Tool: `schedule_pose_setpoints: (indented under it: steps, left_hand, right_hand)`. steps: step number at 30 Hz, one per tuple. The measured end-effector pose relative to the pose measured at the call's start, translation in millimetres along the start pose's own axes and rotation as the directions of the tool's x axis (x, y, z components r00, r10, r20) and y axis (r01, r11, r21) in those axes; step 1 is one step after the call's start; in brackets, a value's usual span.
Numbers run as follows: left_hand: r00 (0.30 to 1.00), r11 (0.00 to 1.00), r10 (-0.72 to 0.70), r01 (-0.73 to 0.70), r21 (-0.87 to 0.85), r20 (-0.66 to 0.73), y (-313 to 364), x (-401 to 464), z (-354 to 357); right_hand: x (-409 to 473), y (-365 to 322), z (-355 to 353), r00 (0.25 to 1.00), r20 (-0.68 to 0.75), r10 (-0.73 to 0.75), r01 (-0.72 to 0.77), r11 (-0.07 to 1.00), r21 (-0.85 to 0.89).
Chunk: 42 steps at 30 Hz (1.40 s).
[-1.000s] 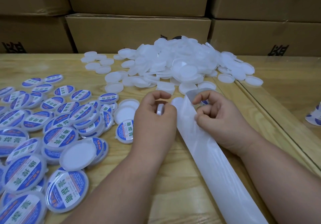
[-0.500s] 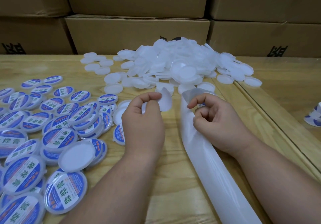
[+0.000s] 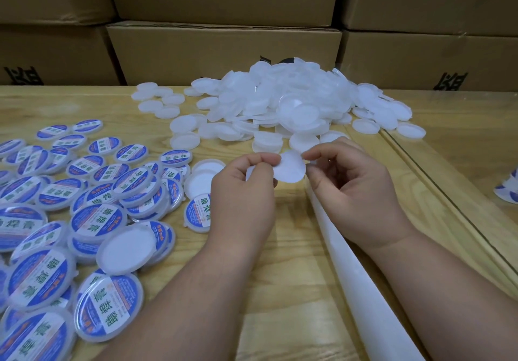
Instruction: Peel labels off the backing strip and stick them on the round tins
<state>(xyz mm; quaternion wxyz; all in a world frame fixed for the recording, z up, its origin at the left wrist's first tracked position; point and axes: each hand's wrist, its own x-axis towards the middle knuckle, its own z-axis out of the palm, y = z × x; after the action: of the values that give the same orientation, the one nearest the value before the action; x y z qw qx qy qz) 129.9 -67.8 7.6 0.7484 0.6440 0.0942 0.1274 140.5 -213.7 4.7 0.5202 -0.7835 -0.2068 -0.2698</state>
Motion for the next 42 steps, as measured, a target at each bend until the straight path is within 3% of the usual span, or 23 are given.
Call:
schedule_pose_setpoints:
  steps: [10,13,17,22,26,29,34,42]
  left_hand:
    - [0.999,0.998,0.026,-0.024,-0.058,0.043,0.8,0.1,-0.9]
    - [0.986,0.984,0.074,-0.048,-0.173,0.149,6.8,-4.1,-3.4]
    - [0.954,0.980,0.063,-0.002,-0.201,0.294,9.8,-4.6,-10.4]
    - [0.964,0.972,-0.015,0.076,-0.221,0.266,7.4,-0.4,-9.5]
    - [0.945,0.941,-0.061,0.161,-0.296,0.320,7.4,2.2,-7.9]
    - [0.943,0.915,-0.086,0.203,-0.348,0.321,10.1,3.2,-6.5]
    - [0.904,0.874,-0.153,0.312,-0.372,0.400,13.2,4.6,-7.2]
    - [0.892,0.918,-0.045,0.215,-0.334,0.450,4.9,7.7,-9.3]
  right_hand:
    - [0.1,-2.6,-1.4,0.997,-0.001,0.076,-0.076,0.997,-0.003]
    - [0.0,-4.9,-2.4,0.994,-0.047,0.098,-0.096,0.995,0.041]
    - [0.2,-9.2,-3.1,0.979,-0.098,0.179,-0.165,0.976,0.140]
    - [4.5,-11.6,-7.3,0.947,-0.008,0.321,-0.289,0.864,0.412]
    - [5.6,-9.4,-8.8,0.896,0.133,0.423,-0.427,0.741,0.518]
    - [5.8,-9.9,-7.8,0.857,0.238,0.456,-0.512,0.708,0.486]
    - [5.6,-12.6,-6.1,0.843,0.307,0.442,-0.532,0.769,0.354]
    - [3.9,-7.7,-0.1,0.857,0.286,0.429,-0.501,0.823,0.268]
